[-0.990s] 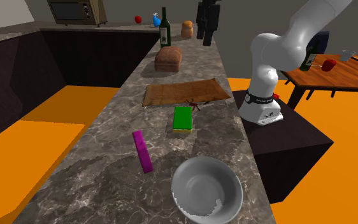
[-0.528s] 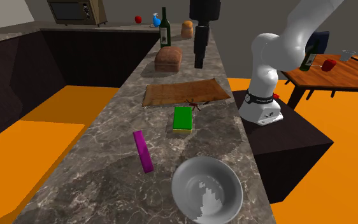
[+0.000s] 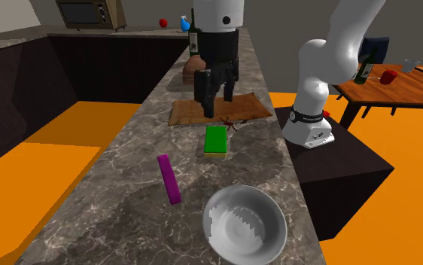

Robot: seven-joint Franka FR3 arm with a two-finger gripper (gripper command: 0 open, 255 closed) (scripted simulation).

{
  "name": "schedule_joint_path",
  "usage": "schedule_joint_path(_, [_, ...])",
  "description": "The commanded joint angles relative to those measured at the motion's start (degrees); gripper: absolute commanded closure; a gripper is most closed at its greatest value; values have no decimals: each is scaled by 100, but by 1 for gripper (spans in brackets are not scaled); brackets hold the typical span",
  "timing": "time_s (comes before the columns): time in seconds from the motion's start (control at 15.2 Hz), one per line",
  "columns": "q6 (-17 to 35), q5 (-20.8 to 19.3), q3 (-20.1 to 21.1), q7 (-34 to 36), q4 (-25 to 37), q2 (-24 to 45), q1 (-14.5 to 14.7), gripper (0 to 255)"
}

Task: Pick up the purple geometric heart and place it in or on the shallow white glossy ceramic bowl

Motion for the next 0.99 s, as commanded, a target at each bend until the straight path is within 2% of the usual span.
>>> schedule_joint_path(0.0, [218,-134,239,739,251,507,-119,0])
schedule_joint_path(0.33, [619,-800,551,2523,1043,1898,-198,0])
schedule_joint_path(0.73, [845,-1577,281,4396,2189,3482,205,0])
schedule_joint_path(0.92, [984,-1650,211,4526,2206,3649,287,0])
